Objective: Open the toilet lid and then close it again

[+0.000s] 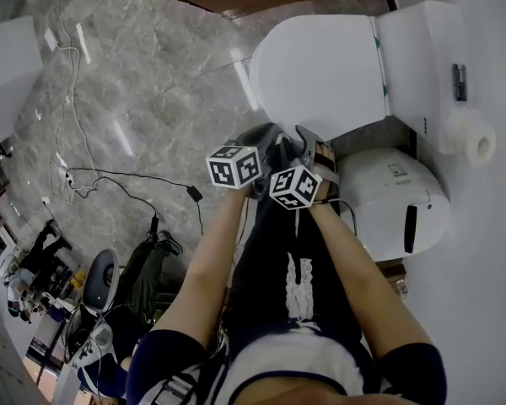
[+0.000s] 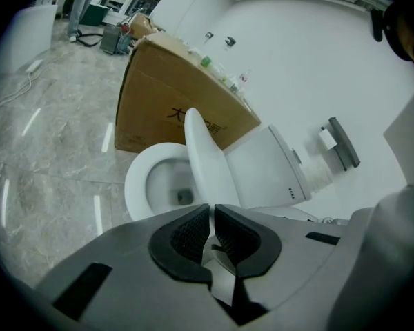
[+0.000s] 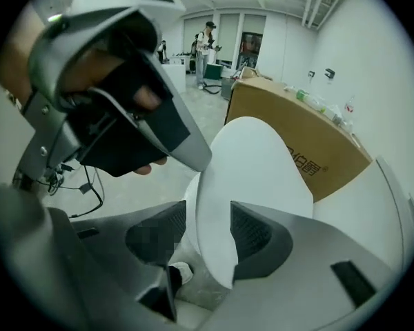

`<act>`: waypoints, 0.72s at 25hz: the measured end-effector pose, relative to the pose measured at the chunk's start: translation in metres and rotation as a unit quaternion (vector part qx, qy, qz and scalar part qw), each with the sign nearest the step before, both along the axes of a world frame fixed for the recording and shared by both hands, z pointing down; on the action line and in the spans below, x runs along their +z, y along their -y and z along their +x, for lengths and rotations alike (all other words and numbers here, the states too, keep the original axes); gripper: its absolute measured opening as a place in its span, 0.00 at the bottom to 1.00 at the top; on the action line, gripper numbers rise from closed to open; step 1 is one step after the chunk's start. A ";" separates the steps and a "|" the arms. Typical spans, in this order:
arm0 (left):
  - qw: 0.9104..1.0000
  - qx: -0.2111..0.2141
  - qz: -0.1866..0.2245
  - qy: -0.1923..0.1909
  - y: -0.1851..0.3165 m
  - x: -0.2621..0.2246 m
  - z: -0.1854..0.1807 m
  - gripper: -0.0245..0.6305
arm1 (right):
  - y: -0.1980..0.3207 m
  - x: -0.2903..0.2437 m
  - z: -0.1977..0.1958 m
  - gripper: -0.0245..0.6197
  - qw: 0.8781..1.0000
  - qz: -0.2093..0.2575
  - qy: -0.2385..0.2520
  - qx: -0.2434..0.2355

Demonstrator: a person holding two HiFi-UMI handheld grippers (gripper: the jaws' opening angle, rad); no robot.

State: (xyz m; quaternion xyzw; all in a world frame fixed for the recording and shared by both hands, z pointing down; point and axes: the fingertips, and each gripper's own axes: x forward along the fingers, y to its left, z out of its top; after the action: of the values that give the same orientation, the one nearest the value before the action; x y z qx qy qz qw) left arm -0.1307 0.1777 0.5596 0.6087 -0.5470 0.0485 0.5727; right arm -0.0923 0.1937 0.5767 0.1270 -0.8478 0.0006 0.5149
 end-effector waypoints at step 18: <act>0.999 -0.005 0.027 -0.026 0.001 -0.007 0.001 0.08 | 0.009 0.000 0.004 0.25 0.999 -0.021 0.004 0.032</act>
State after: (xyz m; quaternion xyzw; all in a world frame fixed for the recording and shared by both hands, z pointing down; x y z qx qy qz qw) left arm -0.1293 0.1766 0.5525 0.6223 -0.5360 0.0150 0.5703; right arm -0.0883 0.1845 0.5767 0.1426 -0.8451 0.0355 0.5141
